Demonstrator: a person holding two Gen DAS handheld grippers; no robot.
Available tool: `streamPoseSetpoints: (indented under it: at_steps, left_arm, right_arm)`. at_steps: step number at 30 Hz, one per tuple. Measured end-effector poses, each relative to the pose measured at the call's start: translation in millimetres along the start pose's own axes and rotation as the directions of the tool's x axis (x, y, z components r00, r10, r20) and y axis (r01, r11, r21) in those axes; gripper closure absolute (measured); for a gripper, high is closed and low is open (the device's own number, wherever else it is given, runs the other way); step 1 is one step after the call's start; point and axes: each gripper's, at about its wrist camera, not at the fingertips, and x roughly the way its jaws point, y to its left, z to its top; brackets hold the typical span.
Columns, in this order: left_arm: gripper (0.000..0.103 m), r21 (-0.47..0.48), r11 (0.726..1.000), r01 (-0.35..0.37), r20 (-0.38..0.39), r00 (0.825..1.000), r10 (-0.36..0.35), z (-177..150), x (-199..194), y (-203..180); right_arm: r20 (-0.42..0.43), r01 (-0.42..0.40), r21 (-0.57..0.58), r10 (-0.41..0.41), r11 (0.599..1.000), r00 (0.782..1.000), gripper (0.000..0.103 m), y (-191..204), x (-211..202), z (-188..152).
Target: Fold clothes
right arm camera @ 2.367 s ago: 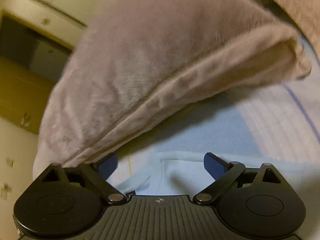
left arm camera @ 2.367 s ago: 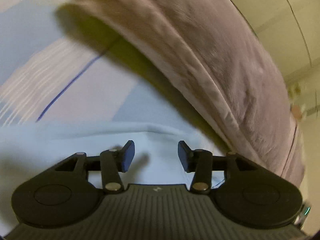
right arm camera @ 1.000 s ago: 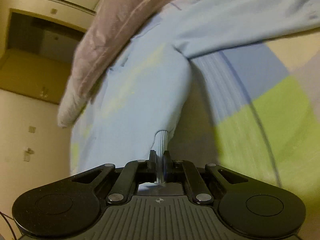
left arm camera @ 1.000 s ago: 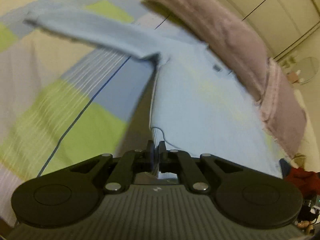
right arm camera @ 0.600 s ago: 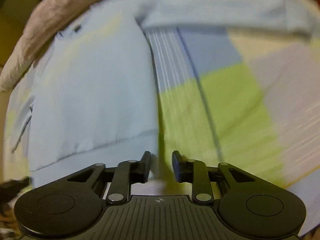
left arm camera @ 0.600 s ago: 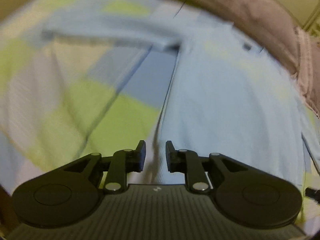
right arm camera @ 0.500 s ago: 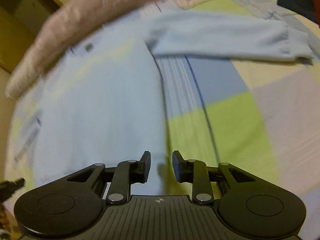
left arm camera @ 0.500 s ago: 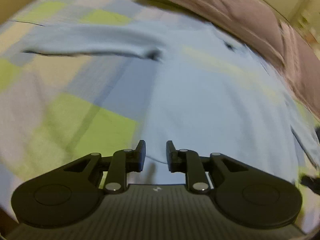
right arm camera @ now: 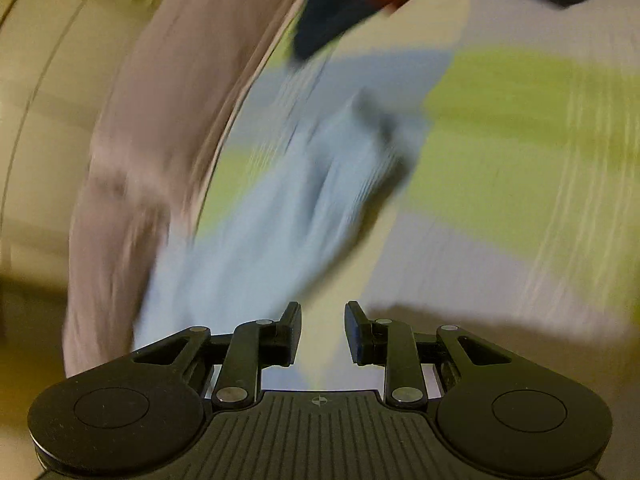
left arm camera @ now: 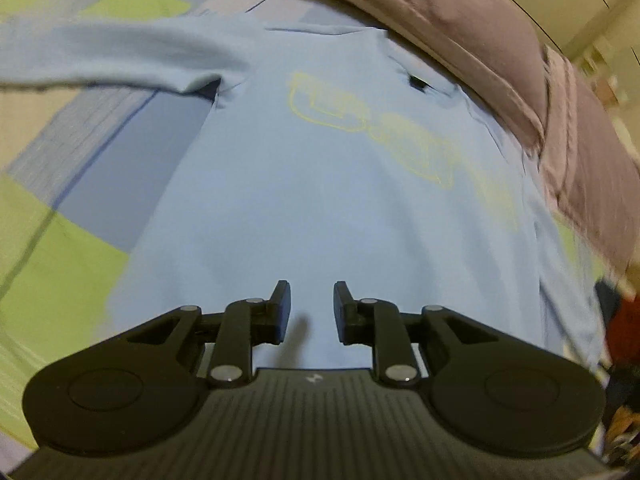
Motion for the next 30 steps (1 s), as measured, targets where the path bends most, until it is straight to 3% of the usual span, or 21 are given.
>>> streamPoseSetpoints:
  at_steps: [2, 5, 7, 9, 12, 14, 15, 16, 18, 22, 27, 30]
  left_arm:
    - [0.085, -0.048, 0.999, 0.006, -0.002, 1.0, -0.006, 7, 18, -1]
    - [0.085, -0.08, 0.997, -0.007, -0.022, 1.0, 0.006, 12, 34, -3]
    - [0.085, -0.085, 0.996, -0.008, -0.029, 1.0, 0.005, 12, 36, -3]
    - [0.085, -0.086, 0.996, -0.008, -0.032, 0.999, 0.005, 12, 36, -2]
    - [0.084, -0.089, 0.996, 0.002, -0.042, 0.999, -0.005, 10, 39, 0]
    - [0.084, -0.091, 0.996, 0.005, -0.059, 0.998, -0.01, 8, 44, 1]
    - [0.084, -0.098, 0.995, 0.01, -0.06, 0.998, -0.015, 8, 45, 4]
    - [0.083, -0.104, 0.995, 0.014, -0.061, 0.998, -0.02, 8, 45, 6]
    - [0.082, -0.118, 0.993, 0.026, -0.055, 0.998, -0.033, 9, 43, 12]
    - [0.078, -0.165, 0.986, 0.01, 0.033, 0.999, -0.005, 26, 22, 48]
    - [0.068, -0.288, 0.956, -0.052, 0.172, 0.979, 0.105, 59, -9, 124]
    - [0.065, -0.409, 0.908, -0.097, 0.212, 0.957, 0.198, 83, -23, 184]
  right_arm:
    - [0.048, -0.008, 0.061, 0.005, 0.998, 0.999, 0.075, -10, 14, 25]
    - [0.049, 0.027, 0.064, -0.03, 0.998, 0.998, 0.076, -21, 34, 48]
    - [0.054, 0.042, -0.015, -0.041, 0.999, 0.998, 0.098, -13, 42, 55]
    - [0.115, 0.04, -0.164, -0.021, 0.986, 0.993, 0.098, 5, 37, 60]
    - [0.236, 0.027, -0.259, 0.036, 0.966, 0.971, 0.098, 14, 12, 68]
    - [0.225, 0.092, -0.271, -0.03, 0.958, 0.974, 0.098, 12, 17, 76]
    - [0.199, 0.136, -0.273, -0.083, 0.952, 0.977, 0.097, 10, 25, 81]
    - [0.181, 0.181, -0.27, -0.134, 0.946, 0.974, 0.082, 9, 33, 84]
    - [0.188, 0.273, -0.238, -0.231, 0.932, 0.954, 0.065, 8, 42, 85]
    - [0.3, 0.384, -0.166, -0.324, 0.908, 0.897, 0.059, 24, 32, 71]
    - [0.185, 0.301, -0.234, -0.262, 0.924, 0.947, 0.059, 50, 32, 18]
    - [0.12, 0.269, -0.286, -0.244, 0.92, 0.962, 0.059, 66, 34, -24]
